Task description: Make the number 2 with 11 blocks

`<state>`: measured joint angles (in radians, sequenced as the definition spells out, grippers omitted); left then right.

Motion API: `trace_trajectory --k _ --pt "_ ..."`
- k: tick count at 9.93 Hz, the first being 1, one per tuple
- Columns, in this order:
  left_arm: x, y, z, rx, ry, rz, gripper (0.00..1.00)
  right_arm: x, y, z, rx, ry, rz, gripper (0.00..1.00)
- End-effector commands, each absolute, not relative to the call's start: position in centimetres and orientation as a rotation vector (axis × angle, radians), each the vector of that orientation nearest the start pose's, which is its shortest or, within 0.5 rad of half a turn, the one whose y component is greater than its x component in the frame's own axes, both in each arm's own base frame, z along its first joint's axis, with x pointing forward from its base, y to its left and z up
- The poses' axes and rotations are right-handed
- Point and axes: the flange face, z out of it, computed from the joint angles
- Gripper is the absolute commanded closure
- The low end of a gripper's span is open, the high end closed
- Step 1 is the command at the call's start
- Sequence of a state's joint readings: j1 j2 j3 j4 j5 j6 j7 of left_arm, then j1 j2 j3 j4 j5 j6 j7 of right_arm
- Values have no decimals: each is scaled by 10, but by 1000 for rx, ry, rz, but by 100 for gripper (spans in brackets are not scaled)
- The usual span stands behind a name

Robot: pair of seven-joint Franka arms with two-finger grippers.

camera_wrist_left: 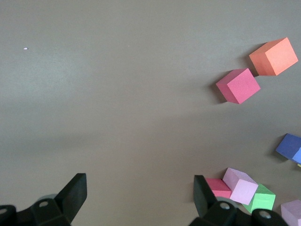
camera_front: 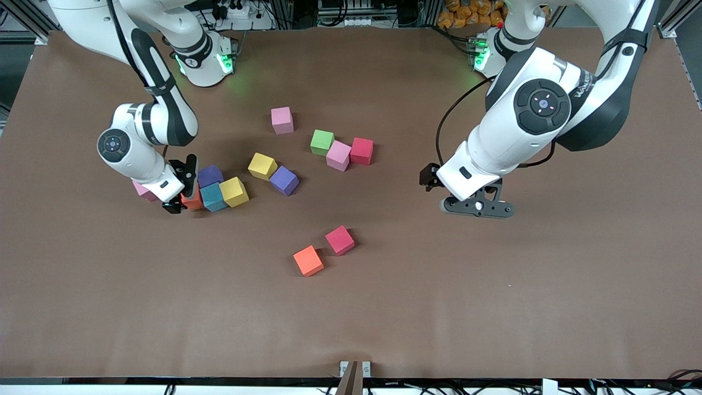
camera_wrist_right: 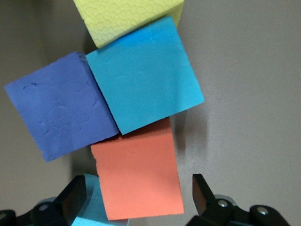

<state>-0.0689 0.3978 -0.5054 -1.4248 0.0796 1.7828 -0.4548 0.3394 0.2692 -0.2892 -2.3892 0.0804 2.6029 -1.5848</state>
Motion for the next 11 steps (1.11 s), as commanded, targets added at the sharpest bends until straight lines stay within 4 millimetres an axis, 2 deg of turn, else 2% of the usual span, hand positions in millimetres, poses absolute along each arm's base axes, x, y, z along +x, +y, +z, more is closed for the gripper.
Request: trace_trajectory --k 1,5,6,7,8,11 --pt "592 -310 494 -3230 191 53 0 493 19 209 2197 2244 -40 0" --pt "592 -311 494 -3229 194 53 0 494 33 204 2190 2245 -15 0" --pt "592 -311 494 -3230 194 51 0 494 34 204 2188 2247 -15 7" --pt "592 -311 494 -3230 194 51 0 494 38 204 2185 2251 -13 74" --pt "592 -311 493 -3229 194 53 0 493 39 205 2195 2248 -7 100" --pt "592 -311 493 -3229 194 53 0 496 44 218 2206 2241 21 100"
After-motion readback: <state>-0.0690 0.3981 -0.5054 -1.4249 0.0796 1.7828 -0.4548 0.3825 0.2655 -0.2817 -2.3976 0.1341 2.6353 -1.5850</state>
